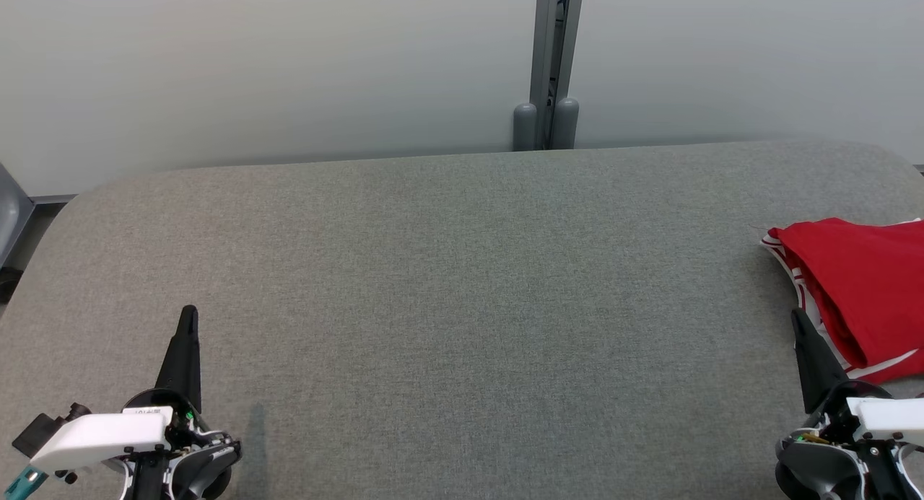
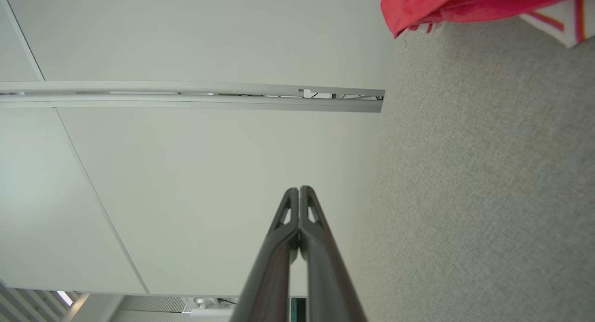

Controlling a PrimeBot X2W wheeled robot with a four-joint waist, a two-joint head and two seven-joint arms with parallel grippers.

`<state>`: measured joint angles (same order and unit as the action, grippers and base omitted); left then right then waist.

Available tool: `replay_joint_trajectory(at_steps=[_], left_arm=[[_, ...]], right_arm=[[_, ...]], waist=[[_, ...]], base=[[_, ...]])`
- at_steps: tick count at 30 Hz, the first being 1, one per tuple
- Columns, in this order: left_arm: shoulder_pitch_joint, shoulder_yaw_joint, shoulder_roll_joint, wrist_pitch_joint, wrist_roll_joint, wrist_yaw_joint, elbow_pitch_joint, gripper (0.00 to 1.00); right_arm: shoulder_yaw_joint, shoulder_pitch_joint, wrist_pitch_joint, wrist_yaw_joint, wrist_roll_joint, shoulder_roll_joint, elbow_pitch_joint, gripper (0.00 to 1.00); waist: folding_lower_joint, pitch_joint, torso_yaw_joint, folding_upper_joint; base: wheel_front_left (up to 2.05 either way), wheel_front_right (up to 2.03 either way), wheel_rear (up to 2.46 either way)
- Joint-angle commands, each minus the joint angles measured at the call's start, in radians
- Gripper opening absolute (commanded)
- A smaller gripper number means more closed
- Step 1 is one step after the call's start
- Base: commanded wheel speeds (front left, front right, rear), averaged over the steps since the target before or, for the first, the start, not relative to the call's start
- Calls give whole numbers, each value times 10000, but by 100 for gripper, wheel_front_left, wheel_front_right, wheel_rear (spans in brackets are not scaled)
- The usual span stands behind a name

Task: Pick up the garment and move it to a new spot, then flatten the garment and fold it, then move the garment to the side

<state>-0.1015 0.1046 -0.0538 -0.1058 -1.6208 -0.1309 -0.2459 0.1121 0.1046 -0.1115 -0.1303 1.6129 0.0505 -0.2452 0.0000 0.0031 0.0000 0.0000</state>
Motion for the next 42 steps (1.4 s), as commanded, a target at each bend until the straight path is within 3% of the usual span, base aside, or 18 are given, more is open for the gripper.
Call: replay_joint_trajectory(at_steps=[1,42], left_arm=[[-144,44,-31,-39,8,-39,-10,0],[-151,88,5,-70,66,-39,-10,0]], right_arm=[[16,91,-31,-7,22,26,-23,0],[30,92,-30,-7,3,18,-23,0]], waist=[[0,0,0,0],[0,0,0,0]], base=[[0,0,0],[0,0,0]])
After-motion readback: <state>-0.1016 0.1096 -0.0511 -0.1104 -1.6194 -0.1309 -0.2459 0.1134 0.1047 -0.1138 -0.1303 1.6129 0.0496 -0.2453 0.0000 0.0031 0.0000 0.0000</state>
